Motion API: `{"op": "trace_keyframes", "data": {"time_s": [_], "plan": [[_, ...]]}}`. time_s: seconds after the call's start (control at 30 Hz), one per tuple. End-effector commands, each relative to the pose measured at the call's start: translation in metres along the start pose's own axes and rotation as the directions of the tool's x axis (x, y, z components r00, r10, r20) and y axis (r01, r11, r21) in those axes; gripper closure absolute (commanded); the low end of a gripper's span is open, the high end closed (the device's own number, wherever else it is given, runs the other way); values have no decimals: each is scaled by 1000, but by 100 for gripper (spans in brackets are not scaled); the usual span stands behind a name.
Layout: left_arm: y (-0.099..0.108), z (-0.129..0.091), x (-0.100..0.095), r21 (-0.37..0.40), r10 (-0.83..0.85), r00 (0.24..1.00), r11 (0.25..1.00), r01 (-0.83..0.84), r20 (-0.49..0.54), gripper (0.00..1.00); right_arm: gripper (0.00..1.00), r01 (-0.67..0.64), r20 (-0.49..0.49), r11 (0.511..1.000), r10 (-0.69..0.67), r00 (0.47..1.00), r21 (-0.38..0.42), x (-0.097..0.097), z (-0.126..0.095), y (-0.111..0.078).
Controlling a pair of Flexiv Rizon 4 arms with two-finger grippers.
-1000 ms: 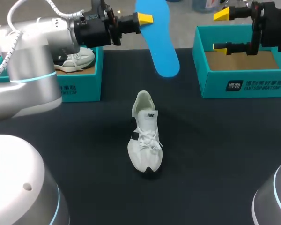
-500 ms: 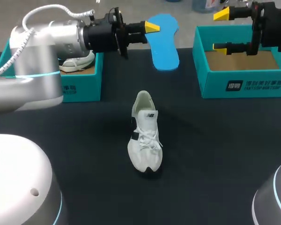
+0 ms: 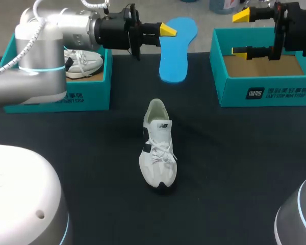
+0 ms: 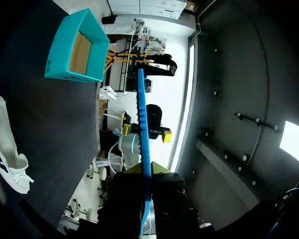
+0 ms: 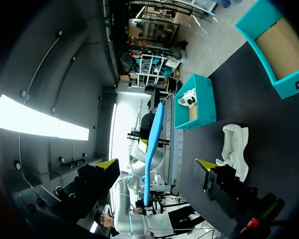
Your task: Take the shoe out of the shoebox, open the shoe tongue, remove and reinsert the insole, then place the shoe into the shoebox
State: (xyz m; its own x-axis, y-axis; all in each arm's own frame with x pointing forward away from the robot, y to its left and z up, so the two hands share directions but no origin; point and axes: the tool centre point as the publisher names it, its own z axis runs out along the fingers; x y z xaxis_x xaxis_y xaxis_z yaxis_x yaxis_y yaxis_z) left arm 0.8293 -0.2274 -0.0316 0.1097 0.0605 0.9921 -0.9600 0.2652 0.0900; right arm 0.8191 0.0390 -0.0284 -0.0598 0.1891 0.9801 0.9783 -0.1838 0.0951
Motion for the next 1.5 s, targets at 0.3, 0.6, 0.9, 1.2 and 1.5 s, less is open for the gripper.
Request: {"op": "trace_keyframes", "data": {"time_s": [0.3,0.6,0.9,1.2,1.5], "plan": [[2,10,-1,-4,25,1000,1000,-25,18,100,0,-1,2,1000,1,1000,0,0,1,1],[2,15,0,-6,54,998,999,-54,28,100,0,37,-23,999,-36,999,34,10,17,-2],[3,15,-7,-1,46,998,999,-46,53,100,0,141,197,990,-137,971,-8,46,16,-5],[3,16,-9,1,50,996,999,-50,70,100,0,110,502,994,-106,858,22,70,15,-11],[4,19,-14,4,43,996,999,-43,73,100,0,125,711,990,-135,691,67,78,27,-17]]}}
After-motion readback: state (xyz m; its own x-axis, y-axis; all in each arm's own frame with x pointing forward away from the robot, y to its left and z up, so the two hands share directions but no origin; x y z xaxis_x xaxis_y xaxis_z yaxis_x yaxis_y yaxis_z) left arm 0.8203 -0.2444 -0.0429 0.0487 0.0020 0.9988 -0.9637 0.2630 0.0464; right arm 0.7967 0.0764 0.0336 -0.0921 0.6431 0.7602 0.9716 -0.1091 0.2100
